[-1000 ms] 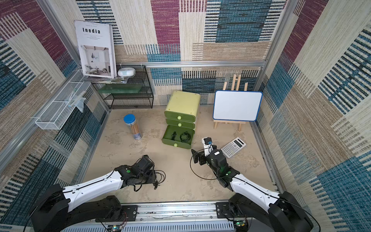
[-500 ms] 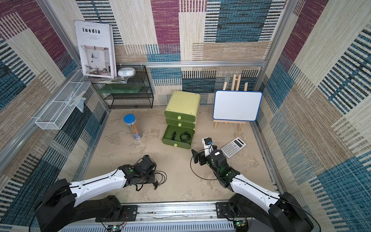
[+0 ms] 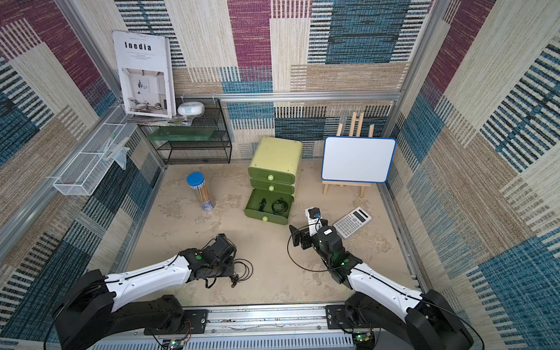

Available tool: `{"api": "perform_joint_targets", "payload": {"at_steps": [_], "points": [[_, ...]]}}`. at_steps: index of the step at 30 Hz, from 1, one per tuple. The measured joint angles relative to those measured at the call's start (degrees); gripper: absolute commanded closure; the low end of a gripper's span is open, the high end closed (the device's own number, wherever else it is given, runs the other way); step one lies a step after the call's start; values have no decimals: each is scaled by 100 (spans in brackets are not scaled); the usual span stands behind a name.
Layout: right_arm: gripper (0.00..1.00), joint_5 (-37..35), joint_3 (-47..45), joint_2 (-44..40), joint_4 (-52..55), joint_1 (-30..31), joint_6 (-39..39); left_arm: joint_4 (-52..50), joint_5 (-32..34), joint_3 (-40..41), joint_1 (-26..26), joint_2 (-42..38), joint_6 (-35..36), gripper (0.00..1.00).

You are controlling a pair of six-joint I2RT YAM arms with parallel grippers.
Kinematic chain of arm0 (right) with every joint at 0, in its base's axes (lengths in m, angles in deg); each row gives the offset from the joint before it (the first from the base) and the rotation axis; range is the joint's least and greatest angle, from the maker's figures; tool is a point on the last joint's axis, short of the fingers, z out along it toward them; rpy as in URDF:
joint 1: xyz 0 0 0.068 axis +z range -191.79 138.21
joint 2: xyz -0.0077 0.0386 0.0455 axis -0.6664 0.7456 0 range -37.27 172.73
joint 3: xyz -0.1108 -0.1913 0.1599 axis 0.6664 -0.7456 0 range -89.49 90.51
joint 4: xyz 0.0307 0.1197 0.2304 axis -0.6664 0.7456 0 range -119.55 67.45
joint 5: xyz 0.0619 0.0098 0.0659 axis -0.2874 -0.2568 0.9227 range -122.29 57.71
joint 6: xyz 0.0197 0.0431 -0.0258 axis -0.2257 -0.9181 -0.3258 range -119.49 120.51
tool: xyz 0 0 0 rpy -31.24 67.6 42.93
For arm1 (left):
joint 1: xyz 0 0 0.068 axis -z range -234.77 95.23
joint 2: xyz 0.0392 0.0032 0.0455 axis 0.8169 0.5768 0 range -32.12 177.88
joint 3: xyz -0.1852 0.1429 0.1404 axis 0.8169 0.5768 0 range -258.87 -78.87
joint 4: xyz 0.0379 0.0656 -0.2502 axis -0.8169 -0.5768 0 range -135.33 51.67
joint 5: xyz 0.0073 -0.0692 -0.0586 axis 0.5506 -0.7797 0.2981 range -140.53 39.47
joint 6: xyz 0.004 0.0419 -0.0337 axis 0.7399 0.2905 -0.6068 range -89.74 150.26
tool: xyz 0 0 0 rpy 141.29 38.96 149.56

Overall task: Place the wired earphones into the drawer by color
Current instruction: Pick up the wired earphones from the center of the board.

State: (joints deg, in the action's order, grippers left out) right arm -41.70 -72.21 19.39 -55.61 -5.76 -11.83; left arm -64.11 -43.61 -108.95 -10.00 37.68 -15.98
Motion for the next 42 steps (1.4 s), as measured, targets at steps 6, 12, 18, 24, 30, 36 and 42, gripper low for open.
{"api": "perform_joint_targets", "payload": {"at_steps": [6, 12, 18, 24, 30, 36, 42], "points": [[1, -44, -4, -2, -42, 0, 7, -68, 94, -144, 4, -199, 22, 93], [1, -83, -42, -96, -42, 0, 20, -243, 297, -306, 7, -573, 160, 99], [2, -103, -61, -166, -44, 2, 20, -476, 507, -540, 9, -1008, 348, 100], [1, -118, -103, -258, -46, 0, 20, -649, 688, -863, 9, -1257, 597, 100], [1, -197, -142, -334, -44, 0, 17, -619, 966, -1237, 9, -1237, 826, 100], [1, -234, -166, -407, -52, 0, 17, -291, 1252, -1637, 2, -931, 1091, 100], [1, -293, -212, -531, -61, 0, 17, 326, 1405, -2149, -101, -310, 1521, 100]]}}
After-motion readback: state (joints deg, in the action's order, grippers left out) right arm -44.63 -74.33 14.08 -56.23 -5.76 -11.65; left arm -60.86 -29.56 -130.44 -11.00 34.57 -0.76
